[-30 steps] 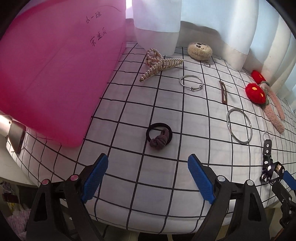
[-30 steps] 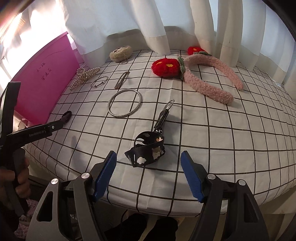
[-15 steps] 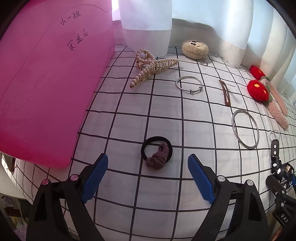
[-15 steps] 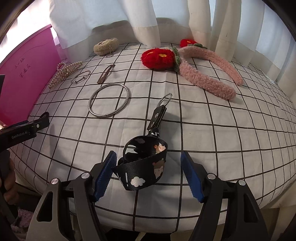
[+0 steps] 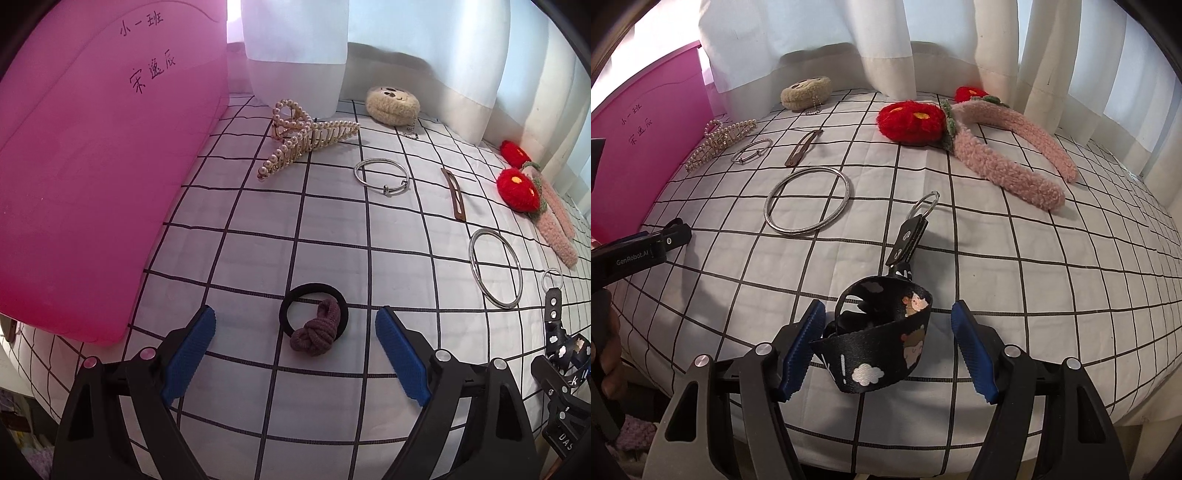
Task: Organize jewelry
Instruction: 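Grasp the dark knotted hair tie with the left tool while the right tool grasps the flower-print strap, then carry both items into the pink tub and open both tools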
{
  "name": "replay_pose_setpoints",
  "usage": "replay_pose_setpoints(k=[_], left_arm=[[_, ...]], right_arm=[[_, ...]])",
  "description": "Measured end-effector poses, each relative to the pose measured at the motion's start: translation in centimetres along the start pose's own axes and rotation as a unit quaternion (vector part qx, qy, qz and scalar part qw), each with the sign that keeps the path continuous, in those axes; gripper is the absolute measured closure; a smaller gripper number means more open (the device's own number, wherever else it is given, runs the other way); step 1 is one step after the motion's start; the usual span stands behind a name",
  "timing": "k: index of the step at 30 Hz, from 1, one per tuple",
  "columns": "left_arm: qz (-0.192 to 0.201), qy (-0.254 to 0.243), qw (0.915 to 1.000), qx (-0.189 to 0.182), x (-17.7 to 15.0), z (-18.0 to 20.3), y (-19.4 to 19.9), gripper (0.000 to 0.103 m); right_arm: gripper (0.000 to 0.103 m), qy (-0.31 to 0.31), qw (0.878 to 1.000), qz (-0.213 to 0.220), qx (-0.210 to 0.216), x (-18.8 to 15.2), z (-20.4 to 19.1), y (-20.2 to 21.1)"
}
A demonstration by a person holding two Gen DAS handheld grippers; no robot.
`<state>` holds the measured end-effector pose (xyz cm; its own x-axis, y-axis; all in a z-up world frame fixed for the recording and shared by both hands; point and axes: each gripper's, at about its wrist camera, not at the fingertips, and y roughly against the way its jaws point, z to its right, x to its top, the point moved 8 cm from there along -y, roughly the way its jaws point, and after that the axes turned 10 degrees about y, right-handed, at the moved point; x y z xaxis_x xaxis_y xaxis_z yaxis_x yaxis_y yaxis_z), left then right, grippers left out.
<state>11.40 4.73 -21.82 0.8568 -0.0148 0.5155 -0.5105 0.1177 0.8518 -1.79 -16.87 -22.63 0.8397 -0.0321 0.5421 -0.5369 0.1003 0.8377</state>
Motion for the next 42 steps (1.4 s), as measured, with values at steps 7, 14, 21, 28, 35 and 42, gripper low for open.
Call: replay_pose_setpoints(k=[7, 14, 21, 28, 35, 42], left_arm=[[0.011, 0.003, 0.9999, -0.001, -0.3, -0.3, 1.0, 0.058], [-0.002, 0.007, 0.9999, -0.007, -0.4, 0.3, 1.3, 0.087], [0.001, 0.014, 0.9997, -0.020, -0.3, 1.1, 3.4, 0.087], [0.019, 0.029, 0.9989, -0.032, 0.6, 3.2, 7.5, 0.087], [0.039, 0.055, 0.9970, -0.039, 0.8, 5.3, 11.8, 0.087], [0.086, 0.097, 0.9912, -0.025, 2.4, 5.6, 16.7, 0.087]], right_arm=[[0.061, 0.022, 1.000, 0.006, 0.007, 0.1, -0.5, 0.4], [0.067, 0.022, 1.000, 0.010, 0.020, 0.2, -0.3, 0.7], [0.069, 0.029, 0.999, 0.017, 0.039, 0.8, 0.2, 1.8], [0.070, 0.044, 0.997, 0.034, 0.059, 2.5, 1.6, 4.1], [0.070, 0.082, 0.991, 0.068, 0.081, 5.8, 3.1, 7.7], [0.070, 0.143, 0.975, 0.121, 0.118, 10.1, 3.0, 11.2]])
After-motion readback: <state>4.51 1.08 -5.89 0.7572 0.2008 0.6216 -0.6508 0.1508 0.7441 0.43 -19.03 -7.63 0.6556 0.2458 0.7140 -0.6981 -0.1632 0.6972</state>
